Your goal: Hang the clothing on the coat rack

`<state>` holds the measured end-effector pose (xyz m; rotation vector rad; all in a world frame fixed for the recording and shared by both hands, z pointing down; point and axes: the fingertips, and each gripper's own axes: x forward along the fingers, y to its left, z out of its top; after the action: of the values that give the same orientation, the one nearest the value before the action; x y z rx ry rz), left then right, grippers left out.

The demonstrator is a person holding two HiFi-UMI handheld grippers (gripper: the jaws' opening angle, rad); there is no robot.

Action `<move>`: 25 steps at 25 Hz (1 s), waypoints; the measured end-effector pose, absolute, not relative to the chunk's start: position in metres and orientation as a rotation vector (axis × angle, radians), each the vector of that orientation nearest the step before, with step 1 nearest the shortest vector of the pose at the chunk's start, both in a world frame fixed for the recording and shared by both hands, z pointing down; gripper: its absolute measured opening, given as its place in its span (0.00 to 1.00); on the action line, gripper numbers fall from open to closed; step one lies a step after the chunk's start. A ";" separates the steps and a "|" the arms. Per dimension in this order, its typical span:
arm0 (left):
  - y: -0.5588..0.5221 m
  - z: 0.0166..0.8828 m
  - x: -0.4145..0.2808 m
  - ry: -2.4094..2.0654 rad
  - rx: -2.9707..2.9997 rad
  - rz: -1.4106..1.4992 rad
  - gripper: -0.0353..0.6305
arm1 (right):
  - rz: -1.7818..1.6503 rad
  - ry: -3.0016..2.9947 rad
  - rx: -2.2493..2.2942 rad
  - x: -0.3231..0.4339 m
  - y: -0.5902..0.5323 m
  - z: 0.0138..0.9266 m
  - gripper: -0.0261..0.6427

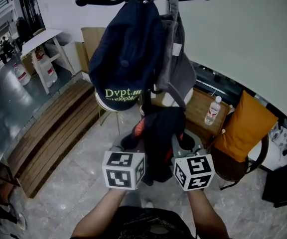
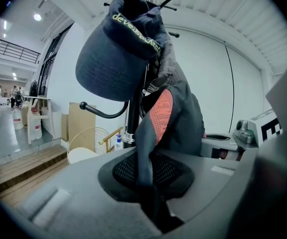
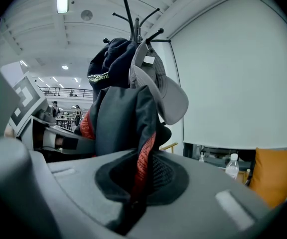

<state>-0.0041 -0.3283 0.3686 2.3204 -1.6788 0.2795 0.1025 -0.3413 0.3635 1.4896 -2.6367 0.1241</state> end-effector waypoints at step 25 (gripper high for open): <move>-0.361 0.386 -0.001 -1.635 2.328 0.306 0.11 | 0.159 -2.632 1.467 0.092 -0.373 0.383 0.07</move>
<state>-0.0006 -0.3609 0.3862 2.3284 -1.6354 0.3056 0.0918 -0.3731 0.3828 1.4670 -2.6316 0.1591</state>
